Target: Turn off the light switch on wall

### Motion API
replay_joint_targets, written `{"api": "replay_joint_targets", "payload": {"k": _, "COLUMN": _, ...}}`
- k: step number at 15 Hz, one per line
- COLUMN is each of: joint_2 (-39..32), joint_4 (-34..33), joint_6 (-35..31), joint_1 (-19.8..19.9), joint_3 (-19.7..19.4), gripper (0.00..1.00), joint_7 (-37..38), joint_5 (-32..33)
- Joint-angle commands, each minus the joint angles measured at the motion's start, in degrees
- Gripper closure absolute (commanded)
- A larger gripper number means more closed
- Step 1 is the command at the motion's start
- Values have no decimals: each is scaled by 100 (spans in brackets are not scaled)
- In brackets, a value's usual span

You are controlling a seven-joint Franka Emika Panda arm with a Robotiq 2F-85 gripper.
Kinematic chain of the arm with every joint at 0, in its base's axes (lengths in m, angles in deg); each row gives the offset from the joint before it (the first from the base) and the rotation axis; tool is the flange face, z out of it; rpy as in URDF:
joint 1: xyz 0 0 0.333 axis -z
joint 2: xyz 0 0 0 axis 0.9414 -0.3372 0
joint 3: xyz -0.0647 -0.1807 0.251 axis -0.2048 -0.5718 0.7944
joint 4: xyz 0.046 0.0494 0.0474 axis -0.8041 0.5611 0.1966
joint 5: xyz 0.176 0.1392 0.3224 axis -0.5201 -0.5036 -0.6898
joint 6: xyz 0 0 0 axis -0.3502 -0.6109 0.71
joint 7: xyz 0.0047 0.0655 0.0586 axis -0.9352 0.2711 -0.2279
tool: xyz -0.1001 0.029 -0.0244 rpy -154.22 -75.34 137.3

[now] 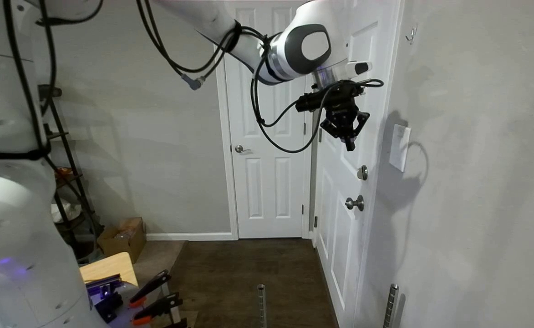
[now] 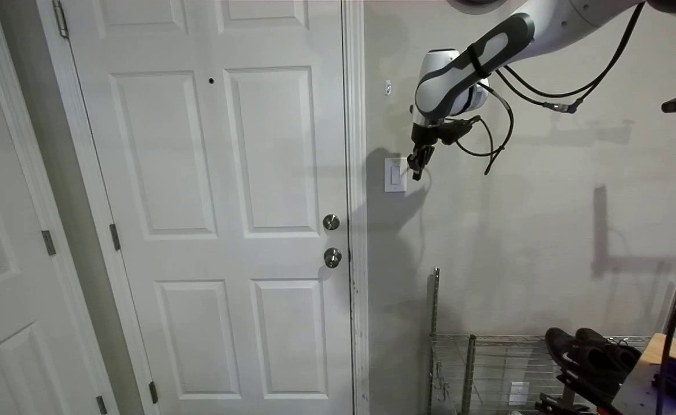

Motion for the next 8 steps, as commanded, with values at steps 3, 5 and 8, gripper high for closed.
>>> {"api": "replay_joint_targets", "payload": {"k": 3, "joint_2": -34, "joint_4": -14, "joint_6": -12, "joint_1": 114, "joint_3": 127, "gripper": 94, "joint_7": 19, "joint_5": 112}}
{"api": "replay_joint_targets", "payload": {"k": 5, "joint_2": -43, "joint_4": -14, "joint_6": -17, "joint_1": 115, "joint_3": 127, "gripper": 94, "joint_7": 19, "joint_5": 123}}
{"api": "replay_joint_targets", "payload": {"k": 8, "joint_2": -43, "joint_4": -14, "joint_6": -19, "joint_1": 115, "joint_3": 127, "gripper": 94, "joint_7": 19, "joint_5": 124}}
